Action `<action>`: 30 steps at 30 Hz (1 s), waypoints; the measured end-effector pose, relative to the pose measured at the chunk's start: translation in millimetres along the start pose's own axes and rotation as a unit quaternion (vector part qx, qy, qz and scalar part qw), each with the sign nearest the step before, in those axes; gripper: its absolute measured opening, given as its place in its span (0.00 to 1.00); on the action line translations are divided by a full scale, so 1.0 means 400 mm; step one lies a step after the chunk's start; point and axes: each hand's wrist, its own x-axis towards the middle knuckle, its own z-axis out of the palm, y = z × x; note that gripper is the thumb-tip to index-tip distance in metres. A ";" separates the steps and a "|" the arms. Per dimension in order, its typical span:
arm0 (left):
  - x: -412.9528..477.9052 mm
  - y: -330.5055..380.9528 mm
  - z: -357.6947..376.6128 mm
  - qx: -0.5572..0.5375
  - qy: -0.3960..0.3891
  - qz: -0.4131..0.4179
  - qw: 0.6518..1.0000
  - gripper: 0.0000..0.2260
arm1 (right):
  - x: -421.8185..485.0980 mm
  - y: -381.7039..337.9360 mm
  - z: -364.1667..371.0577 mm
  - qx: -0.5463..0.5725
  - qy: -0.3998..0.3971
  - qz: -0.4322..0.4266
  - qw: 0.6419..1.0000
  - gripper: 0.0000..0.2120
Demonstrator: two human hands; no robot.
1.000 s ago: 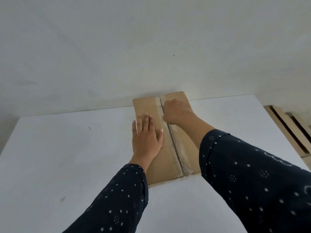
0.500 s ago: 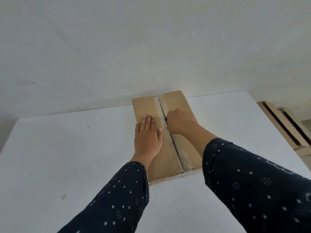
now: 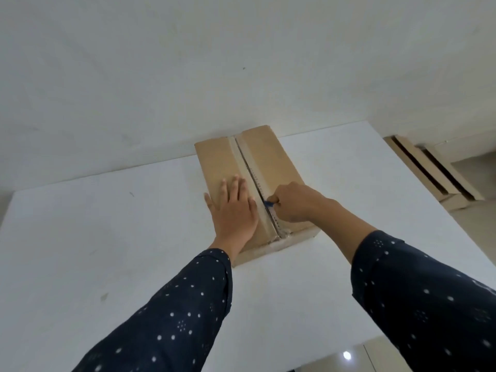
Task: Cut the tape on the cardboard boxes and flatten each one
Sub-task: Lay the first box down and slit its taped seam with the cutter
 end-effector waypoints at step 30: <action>0.006 -0.008 0.007 -0.040 0.003 -0.020 0.999 0.25 | -0.116 0.198 0.138 -0.035 0.109 -0.163 0.980 0.08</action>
